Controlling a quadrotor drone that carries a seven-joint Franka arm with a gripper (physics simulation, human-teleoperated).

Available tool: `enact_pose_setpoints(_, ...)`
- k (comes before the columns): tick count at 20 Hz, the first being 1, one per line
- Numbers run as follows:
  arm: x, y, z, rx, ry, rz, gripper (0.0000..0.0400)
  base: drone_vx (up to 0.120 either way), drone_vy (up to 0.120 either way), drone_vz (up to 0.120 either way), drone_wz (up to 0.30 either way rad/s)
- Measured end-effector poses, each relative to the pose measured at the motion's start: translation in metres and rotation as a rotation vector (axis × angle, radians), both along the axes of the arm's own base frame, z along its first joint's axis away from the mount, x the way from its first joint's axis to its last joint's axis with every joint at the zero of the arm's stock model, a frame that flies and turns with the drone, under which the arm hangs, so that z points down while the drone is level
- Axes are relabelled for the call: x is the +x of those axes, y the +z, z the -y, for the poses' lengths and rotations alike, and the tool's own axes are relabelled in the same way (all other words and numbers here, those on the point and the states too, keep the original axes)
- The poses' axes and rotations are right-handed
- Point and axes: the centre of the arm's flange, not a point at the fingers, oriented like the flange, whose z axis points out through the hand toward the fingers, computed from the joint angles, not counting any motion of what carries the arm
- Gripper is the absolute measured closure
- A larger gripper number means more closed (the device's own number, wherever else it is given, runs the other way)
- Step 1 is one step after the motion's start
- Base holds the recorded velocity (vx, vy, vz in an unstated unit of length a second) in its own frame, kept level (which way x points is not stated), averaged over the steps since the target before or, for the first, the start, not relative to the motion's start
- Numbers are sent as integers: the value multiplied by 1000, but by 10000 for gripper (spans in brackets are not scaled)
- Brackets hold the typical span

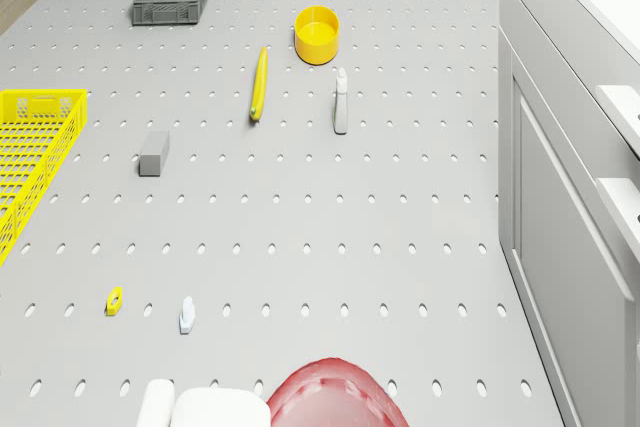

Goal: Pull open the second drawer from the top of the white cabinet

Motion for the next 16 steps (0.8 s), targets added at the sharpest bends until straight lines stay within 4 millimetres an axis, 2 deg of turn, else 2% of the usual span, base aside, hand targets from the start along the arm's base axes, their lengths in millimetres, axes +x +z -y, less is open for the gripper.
enact_pose_setpoints(9,0,0,0,0,0,0,100,120,0,0,0)
enact_pose_setpoints(14,0,0,0,0,0,0,100,120,-112,0,0)
enact_pose_setpoints(16,0,0,-4,0,0,0,100,0,0,0,0)
